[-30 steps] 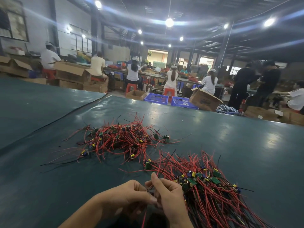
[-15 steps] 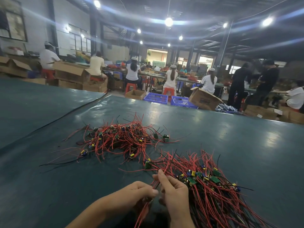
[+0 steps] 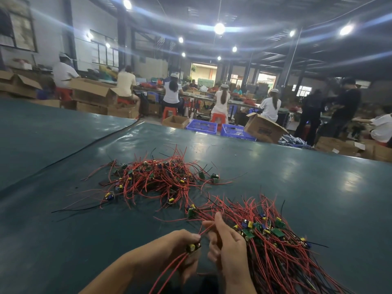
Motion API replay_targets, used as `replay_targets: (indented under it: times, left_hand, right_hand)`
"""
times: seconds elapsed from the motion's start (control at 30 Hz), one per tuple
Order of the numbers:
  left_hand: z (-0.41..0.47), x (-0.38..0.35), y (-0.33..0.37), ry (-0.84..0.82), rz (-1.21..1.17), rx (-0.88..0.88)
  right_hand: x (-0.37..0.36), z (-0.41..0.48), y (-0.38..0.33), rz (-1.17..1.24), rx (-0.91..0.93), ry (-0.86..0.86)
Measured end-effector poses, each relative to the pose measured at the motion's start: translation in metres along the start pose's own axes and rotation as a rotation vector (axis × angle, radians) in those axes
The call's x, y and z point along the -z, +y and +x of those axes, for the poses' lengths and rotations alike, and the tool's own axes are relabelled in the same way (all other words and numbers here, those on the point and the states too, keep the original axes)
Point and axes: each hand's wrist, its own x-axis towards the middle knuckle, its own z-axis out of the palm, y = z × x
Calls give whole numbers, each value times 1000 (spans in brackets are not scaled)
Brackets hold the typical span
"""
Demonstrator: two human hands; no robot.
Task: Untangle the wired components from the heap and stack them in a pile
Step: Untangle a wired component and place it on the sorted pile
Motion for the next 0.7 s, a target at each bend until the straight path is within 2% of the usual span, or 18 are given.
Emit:
replay_targets:
  times: [0.1,0.17,0.23,0.47,0.7]
  left_hand:
    - [0,4,-17,62,32,29]
    - [3,7,-18,95,17,-15]
    - [-1,10,-18,71,14,-93]
    - [-4,8,-20,20,26,-80]
    - [-7,15,-19,-117,121,-45]
  right_hand:
    - [-7,-4,3,-107,-10,-85]
    - [-9,-4,4,-109,-5,-96]
    - [-8,-3,3,-112,7,-83]
    - [-9,-5,1,-231,48,-35]
    - [2,2,-3,19,-40,160]
